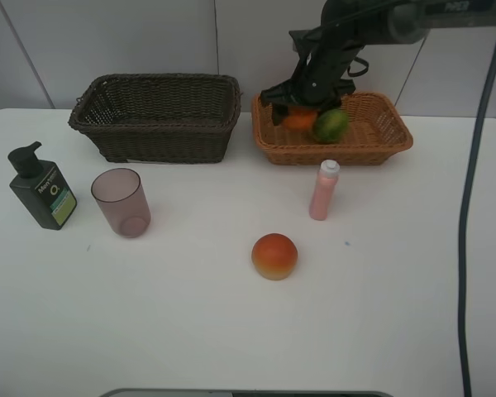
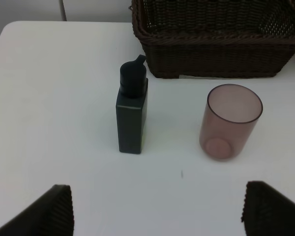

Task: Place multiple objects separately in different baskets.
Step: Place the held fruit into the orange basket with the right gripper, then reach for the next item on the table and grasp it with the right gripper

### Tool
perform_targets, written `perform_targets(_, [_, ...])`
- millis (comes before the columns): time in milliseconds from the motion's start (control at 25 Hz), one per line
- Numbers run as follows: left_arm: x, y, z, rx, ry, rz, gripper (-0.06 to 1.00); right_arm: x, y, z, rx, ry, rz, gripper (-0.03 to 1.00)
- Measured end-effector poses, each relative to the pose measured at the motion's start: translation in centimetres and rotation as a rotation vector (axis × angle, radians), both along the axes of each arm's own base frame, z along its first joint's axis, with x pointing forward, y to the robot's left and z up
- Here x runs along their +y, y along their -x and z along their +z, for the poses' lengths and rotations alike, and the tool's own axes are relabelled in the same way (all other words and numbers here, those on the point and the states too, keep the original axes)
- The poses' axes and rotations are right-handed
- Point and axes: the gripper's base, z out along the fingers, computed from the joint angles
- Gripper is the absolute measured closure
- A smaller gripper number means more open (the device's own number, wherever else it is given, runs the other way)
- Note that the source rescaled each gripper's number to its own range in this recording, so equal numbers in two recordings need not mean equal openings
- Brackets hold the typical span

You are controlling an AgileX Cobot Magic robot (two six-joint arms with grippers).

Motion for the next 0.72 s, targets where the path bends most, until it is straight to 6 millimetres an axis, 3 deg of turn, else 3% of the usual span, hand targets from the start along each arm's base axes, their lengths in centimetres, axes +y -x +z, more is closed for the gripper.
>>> perform_targets(160, [0.0, 0.0, 0.0, 0.000, 0.000, 0.000, 0.06, 0.0, 0.0, 0.0, -0.004, -0.001, 0.001, 0.23])
perform_targets(440, [0.0, 0.0, 0.0, 0.000, 0.000, 0.000, 0.06, 0.0, 0.1, 0.4, -0.004, -0.001, 0.000, 0.21])
perform_targets(720, [0.0, 0.0, 0.0, 0.000, 0.000, 0.000, 0.06, -0.6, 1.5, 4.7, 0.004, -0.040, -0.065, 0.21])
